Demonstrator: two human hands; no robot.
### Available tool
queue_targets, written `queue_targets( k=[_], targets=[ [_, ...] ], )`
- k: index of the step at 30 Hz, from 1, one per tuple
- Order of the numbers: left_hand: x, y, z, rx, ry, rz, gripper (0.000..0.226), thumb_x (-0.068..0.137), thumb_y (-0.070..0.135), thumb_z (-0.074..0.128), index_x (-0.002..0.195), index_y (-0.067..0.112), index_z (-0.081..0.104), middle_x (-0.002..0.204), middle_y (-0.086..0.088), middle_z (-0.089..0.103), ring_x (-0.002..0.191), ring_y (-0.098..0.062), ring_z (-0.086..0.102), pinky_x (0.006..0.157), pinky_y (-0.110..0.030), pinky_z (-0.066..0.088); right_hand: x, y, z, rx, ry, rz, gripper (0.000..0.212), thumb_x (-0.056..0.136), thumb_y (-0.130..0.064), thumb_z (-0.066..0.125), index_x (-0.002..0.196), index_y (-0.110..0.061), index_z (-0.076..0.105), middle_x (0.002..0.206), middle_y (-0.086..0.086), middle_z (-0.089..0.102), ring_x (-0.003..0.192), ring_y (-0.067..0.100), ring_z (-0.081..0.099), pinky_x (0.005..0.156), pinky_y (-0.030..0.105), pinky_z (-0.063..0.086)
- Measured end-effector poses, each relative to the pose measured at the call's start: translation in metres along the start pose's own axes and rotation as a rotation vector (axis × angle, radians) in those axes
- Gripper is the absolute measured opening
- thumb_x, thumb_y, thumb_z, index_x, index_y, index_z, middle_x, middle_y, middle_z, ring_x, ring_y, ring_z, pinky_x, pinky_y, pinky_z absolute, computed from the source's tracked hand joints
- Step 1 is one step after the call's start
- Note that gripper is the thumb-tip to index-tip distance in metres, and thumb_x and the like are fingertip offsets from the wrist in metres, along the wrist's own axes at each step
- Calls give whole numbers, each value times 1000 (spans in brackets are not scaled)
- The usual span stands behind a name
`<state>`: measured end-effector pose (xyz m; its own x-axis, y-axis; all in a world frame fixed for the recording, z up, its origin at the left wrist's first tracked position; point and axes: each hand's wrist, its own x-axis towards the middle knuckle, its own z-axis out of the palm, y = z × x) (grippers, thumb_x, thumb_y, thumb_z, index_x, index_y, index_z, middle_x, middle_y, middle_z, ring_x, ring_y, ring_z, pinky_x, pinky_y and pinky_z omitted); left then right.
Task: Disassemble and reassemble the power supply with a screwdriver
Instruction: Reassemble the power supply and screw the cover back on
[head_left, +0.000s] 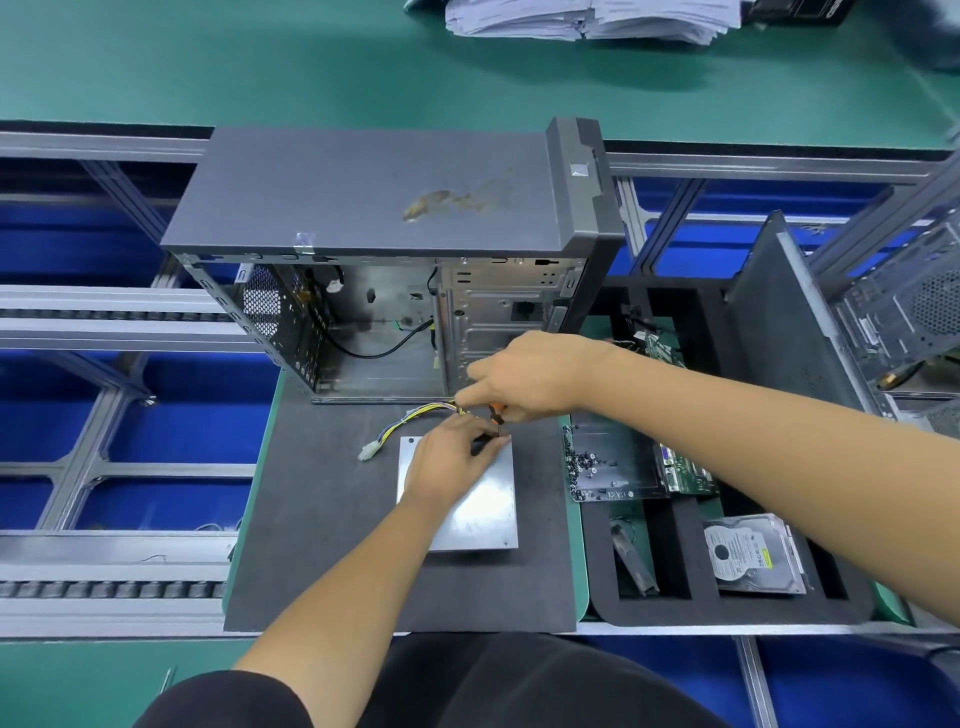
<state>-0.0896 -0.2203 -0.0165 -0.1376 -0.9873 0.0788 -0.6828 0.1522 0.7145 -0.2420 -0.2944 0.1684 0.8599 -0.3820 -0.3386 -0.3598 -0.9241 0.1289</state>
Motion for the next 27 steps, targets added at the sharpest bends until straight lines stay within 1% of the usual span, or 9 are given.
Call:
queue_targets(
  k=[4,7,9,12,16,19,22,25,27],
  targets=[
    [1,-2,0,-23,-9,7,17,89,53,68,92,37,73,91,32,63,90,6,60,72,-13,46,6,-6,2,-92,-7,223,23,95,-40,44,93,-19,51,82,9,65,60,29,43,46,31,20],
    [2,-2,1,-7,-5,23,19,90,53,68,90,35,73,90,26,64,88,3,59,70,-19,47,4,-6,0,-89,-8,188,38,93,-42,40,124,-22,46,92,5,60,61,30,48,49,32,25],
    [2,-2,1,1,-4,17,20,90,54,66,90,36,73,89,29,62,89,5,58,69,-16,44,2,-4,-5,-49,-30,58,41,90,-31,44,131,-28,38,97,3,51,55,27,42,48,32,24],
    [1,-1,0,-1,-15,13,20,90,55,64,92,38,73,90,27,65,91,6,58,70,-15,45,0,-4,-7,-80,-25,-32,28,92,-25,48,120,-27,45,95,2,58,62,30,50,48,32,25],
    [-1,0,-2,-4,3,-19,23,87,59,65,96,39,70,86,32,60,83,16,55,69,-3,39,4,-9,-2,-130,-16,181,27,98,-41,43,101,-19,58,86,7,68,62,29,45,50,31,27],
    [1,-1,0,-31,7,-15,23,86,57,69,93,35,70,87,23,66,83,3,61,70,-16,48,4,-9,1,-170,-18,239,33,97,-48,39,100,-20,56,84,8,68,60,28,45,48,29,27],
    [1,-2,0,-34,0,-14,21,87,56,69,90,35,72,87,22,68,83,1,62,71,-25,52,1,-4,-1,-101,-11,121,42,90,-46,42,127,-26,35,83,1,55,56,28,46,46,31,21],
    [0,-2,0,-37,-6,-29,19,87,57,68,90,38,71,89,25,67,82,3,64,71,-24,53,0,1,-4,-146,5,-57,30,91,-25,46,119,-29,35,89,1,60,58,30,50,47,32,26],
    [0,-2,0,-28,3,-23,19,87,55,69,91,37,71,89,24,66,83,3,63,72,-22,53,0,0,-2,-149,19,-7,18,96,-30,45,113,-25,44,87,5,65,63,31,53,49,33,29]
  ],
)
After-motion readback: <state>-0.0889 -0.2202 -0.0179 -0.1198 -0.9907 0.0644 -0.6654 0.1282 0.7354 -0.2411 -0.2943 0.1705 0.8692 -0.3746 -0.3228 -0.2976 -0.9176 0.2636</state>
